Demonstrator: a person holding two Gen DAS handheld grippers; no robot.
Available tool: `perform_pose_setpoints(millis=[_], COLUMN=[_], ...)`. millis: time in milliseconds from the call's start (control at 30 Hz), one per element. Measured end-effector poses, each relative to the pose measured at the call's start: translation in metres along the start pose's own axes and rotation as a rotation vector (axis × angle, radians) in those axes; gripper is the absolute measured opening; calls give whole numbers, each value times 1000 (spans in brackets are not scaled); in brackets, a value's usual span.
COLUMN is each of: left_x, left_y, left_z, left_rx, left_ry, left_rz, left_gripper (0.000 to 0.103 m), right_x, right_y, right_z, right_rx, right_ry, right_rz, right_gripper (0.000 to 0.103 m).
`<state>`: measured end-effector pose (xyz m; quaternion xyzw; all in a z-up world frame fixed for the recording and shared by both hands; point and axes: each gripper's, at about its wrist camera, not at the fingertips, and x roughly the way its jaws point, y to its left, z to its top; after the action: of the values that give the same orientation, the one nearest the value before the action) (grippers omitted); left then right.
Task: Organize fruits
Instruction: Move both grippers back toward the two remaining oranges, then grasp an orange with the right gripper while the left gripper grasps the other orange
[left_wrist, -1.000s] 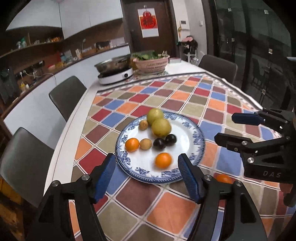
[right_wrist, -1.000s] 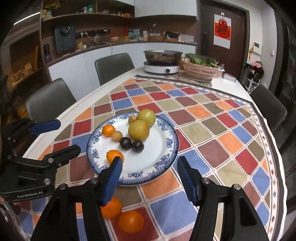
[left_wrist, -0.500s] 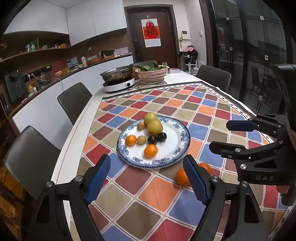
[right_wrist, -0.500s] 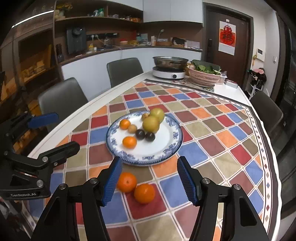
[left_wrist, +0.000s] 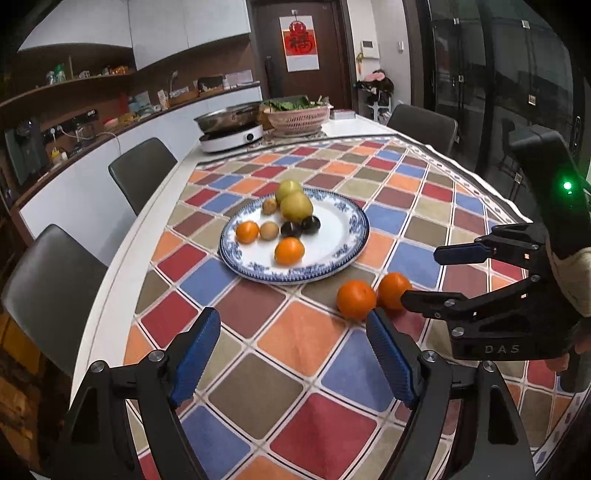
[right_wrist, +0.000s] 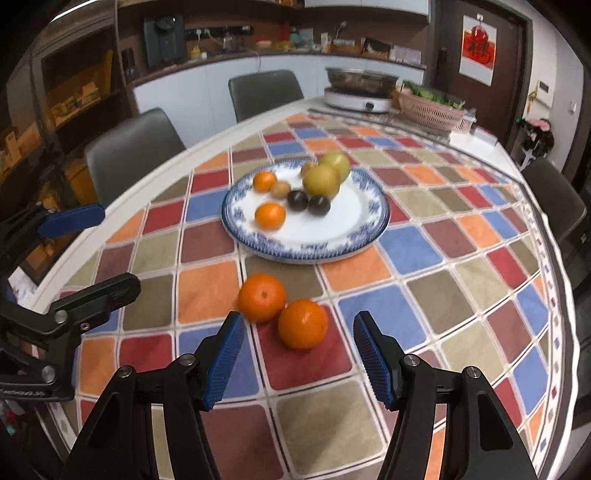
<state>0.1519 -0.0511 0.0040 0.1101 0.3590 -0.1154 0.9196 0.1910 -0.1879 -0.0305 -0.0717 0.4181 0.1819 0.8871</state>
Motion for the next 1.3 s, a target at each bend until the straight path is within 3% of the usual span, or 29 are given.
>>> perform_pose_setpoints(millis=[367, 600, 933, 1300], left_x=[28, 39, 49, 70], left_y=[4, 1, -5, -25], left_z=[-14, -16, -14, 0], left_rx=[-31, -17, 4, 43], left_ry=[73, 86, 92, 104], left_rz=[-49, -67, -102, -152], left_gripper=[81, 81, 81, 81], right_x=[39, 51, 51, 22], right_y=[-1, -4, -4, -26], right_z=[-9, -9, -10, -17], right_rx=[-23, -18, -16, 78], right_ry=[103, 121, 96, 22], right_rz=[18, 5, 11, -58], right_gripper=[61, 43, 39, 39])
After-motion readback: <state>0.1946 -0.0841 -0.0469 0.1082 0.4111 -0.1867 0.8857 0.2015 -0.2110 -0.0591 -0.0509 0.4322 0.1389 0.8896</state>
